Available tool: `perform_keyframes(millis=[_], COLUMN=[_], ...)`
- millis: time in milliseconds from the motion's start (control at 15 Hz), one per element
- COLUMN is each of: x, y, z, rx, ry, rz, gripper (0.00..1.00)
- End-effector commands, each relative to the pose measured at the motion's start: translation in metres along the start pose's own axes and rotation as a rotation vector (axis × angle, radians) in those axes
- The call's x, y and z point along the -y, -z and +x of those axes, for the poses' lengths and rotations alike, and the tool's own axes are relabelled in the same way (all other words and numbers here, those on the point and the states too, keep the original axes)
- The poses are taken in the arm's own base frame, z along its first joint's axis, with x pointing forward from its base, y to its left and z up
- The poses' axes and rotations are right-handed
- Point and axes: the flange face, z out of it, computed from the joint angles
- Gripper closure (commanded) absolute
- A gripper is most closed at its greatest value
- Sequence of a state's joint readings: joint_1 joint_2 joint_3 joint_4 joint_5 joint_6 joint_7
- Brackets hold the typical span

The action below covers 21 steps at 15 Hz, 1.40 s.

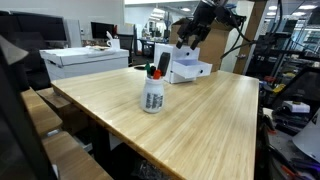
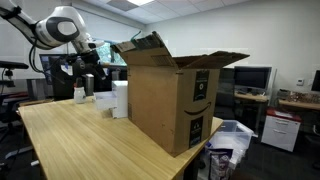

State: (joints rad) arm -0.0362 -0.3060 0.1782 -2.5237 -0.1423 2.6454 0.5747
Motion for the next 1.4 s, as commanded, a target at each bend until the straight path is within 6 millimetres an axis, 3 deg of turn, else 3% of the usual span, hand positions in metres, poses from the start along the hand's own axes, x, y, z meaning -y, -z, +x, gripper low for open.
perform_keyframes(millis=[0,267,333,1333], x=[0.014,0.045,0.048,0.062], y=[0.009,0.01,0.006,0.002], z=[-0.018,-0.033,-0.028,-0.014], rx=[0.059,0.096,0.104,0.163], ry=[0.022,0.095,0.129,0.382], rz=[0.034,0.117,0.135,0.403], gripper=[0.0,0.0,0.0,0.0])
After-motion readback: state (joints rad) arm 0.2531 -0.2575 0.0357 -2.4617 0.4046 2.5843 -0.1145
